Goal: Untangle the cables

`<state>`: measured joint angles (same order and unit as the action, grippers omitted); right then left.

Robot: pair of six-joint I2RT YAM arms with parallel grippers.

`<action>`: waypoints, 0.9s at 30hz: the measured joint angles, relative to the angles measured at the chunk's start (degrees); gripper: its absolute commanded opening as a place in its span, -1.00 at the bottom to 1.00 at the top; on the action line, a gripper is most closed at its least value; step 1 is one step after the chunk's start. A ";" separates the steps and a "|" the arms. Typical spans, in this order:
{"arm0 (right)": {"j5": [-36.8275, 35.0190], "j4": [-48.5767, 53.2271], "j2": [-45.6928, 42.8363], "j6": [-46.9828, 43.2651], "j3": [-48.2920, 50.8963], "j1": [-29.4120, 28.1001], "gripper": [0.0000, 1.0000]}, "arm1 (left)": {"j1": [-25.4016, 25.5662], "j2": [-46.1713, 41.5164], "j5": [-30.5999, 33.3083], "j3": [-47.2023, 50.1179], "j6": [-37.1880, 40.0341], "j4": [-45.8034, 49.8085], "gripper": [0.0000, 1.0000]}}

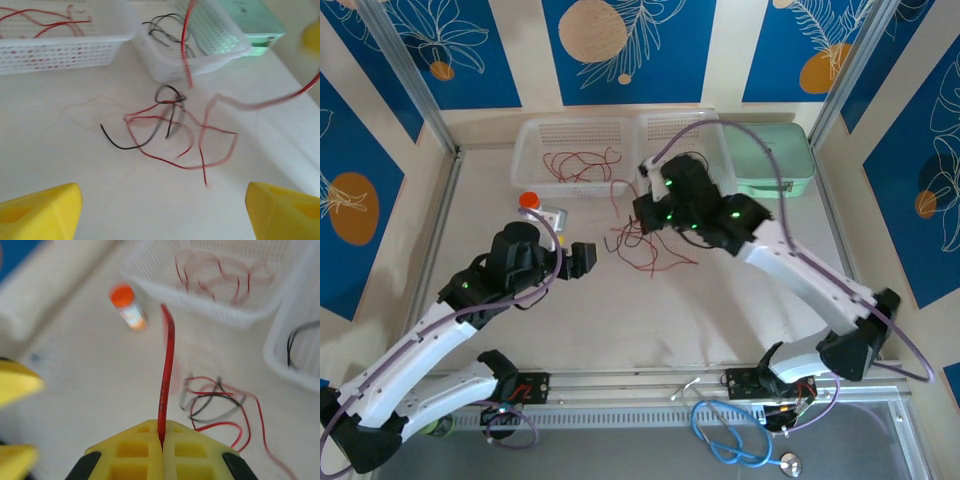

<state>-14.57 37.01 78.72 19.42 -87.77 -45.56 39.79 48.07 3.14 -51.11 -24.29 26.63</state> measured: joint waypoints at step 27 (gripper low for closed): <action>30.56 6.97 -1.53 14.84 -10.36 14.84 -1.00 | 8.68 11.85 -14.97 -7.26 15.69 -19.37 0.80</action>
<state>15.99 43.99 77.19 34.26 -98.13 -30.72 48.47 59.92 -11.84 -58.37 -8.60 7.27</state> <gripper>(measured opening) 0.048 0.902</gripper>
